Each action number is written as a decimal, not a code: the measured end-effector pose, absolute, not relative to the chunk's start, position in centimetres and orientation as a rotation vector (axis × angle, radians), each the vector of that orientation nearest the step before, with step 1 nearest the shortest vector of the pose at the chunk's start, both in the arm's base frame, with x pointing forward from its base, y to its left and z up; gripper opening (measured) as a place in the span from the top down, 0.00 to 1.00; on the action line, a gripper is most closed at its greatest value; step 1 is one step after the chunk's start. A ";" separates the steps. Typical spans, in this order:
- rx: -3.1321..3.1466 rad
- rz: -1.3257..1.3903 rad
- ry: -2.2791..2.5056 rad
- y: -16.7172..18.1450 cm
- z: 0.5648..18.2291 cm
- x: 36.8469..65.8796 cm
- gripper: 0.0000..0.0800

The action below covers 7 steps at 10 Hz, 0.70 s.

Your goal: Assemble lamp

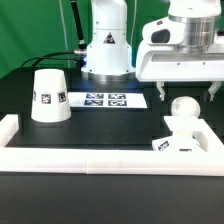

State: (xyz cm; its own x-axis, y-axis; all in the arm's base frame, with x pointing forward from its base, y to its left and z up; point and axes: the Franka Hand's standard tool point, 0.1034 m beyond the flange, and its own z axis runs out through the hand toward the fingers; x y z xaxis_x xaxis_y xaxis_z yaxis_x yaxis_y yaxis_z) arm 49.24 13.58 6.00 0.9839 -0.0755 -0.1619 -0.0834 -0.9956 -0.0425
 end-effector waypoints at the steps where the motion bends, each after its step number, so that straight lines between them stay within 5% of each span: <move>1: -3.079 0.313 0.115 13.8 5.8 49.2 0.13; 7: -2.999 0.918 0.084 13.6 5.3 47.8 0.13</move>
Offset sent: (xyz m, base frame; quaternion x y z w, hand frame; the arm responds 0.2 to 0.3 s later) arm -0.0066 0.0150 0.0012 0.0269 -0.2025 -0.0116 0.9788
